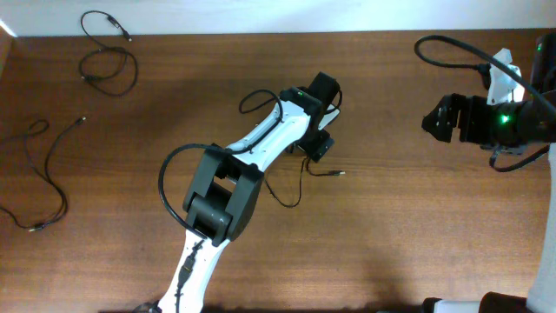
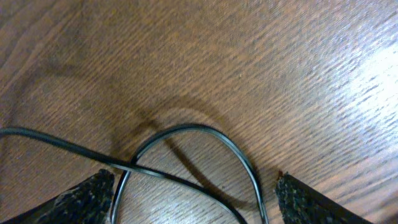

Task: Untangle cables
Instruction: 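Carry the last cable to the left edge with the left gripper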

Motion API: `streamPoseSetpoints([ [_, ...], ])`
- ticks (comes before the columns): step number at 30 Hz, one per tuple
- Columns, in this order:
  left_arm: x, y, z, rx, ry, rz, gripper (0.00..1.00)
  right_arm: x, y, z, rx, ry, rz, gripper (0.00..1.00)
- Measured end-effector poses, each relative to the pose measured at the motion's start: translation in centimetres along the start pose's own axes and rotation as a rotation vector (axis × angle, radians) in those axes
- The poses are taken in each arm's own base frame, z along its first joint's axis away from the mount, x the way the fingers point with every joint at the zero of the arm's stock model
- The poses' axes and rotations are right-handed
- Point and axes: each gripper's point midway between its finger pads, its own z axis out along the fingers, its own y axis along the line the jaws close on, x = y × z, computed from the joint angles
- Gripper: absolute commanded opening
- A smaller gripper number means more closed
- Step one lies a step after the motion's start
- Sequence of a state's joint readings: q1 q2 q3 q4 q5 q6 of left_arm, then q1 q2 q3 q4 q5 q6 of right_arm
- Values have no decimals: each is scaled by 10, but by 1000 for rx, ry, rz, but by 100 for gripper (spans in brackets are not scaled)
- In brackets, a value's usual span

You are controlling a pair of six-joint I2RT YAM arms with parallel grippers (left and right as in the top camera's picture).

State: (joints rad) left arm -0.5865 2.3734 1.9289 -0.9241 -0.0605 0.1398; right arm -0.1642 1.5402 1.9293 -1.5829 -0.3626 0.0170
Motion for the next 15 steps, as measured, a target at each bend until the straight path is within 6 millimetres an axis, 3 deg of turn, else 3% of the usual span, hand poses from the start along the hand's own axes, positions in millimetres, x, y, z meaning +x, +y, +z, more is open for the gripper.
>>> streamPoseSetpoints([
  [4, 7, 0, 0, -3, 30, 22, 40, 0, 0, 0, 0, 0, 1, 99],
  [8, 7, 1, 1, -14, 31, 36, 1, 0, 0, 0, 0, 0, 0, 99],
  [13, 5, 16, -2, -29, 44, 12, 0, 0, 0, 0, 0, 0, 1, 99],
  [15, 1, 42, -13, -51, 42, -31, 0, 0, 0, 0, 0, 0, 0, 99],
])
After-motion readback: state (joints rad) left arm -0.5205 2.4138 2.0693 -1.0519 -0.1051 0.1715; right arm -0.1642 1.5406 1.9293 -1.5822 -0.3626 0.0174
